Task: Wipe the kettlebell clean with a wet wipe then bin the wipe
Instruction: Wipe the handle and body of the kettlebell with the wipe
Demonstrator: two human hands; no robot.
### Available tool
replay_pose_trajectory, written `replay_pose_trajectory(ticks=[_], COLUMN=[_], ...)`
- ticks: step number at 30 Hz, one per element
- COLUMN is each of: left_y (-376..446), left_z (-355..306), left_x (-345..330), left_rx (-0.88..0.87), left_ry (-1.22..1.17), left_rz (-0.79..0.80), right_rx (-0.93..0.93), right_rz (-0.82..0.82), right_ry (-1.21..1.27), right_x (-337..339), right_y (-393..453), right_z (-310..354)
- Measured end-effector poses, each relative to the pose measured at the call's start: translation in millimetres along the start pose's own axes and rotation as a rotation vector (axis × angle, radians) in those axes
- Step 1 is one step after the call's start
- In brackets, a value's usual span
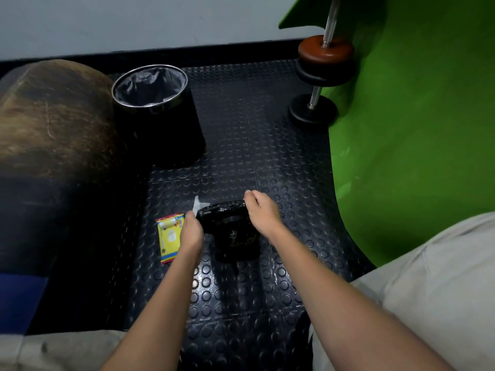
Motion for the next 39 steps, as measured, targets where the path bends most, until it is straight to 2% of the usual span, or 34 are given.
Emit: replay_pose_trajectory(ticks=[3, 7, 9, 12, 15, 17, 19, 22, 24, 26, 28, 31, 36, 39], left_y=[-20, -42, -40, -35, -25, -24, -21, -7, 1, 1, -2, -17, -36, -39], left_z=[-14, -15, -8, 0, 8, 9, 10, 9, 7, 1, -9, -23, -27, -13], left_x=[-3, -15, -20, -20, -13, -11, -11, -7, -4, -2, 1, -4, -20, -25], left_rx=[-0.360, -0.856, -0.972, -1.017, -0.901, -0.756, -0.555, -0.158, 0.044, 0.066, -0.049, -0.390, -0.907, -1.068], left_ry=[0.312, 0.625, 0.710, 0.647, 0.429, 0.265, 0.129, -0.117, -0.165, -0.089, 0.124, 0.466, 0.804, 0.866], left_rz=[-0.257, -0.411, -0.441, -0.421, -0.363, -0.304, -0.216, -0.050, 0.049, 0.081, -0.025, -0.234, -0.415, -0.452], right_rx=[-0.013, -0.021, -0.022, -0.016, -0.006, -0.006, -0.007, -0.004, -0.006, -0.009, -0.010, -0.016, -0.022, -0.015], right_rz=[-0.003, -0.018, -0.024, -0.025, -0.019, -0.014, -0.012, -0.008, -0.004, 0.001, 0.001, -0.004, -0.022, -0.022], right_ry=[-0.003, -0.004, -0.003, 0.003, 0.004, 0.010, 0.012, 0.006, -0.001, -0.011, -0.016, -0.016, -0.021, -0.040], right_x=[0, -1, -1, 0, 0, 0, 0, 0, 0, 0, 0, 0, -2, -2], right_y=[0, 0, -1, 0, -1, -1, -1, -1, -1, -1, -1, -1, 1, 1], right_z=[0, 0, 0, -1, -1, 0, 0, 1, 2, 2, 1, -1, -2, -2])
Point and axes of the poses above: each hand's wrist, its own y-axis towards the middle knuckle, its own x-axis out of the back of the hand, z = x × y, the point moved 3 cm from there along y, towards the middle knuckle, and after that the axes turned 13 degrees about x, right-handed, at the moved point
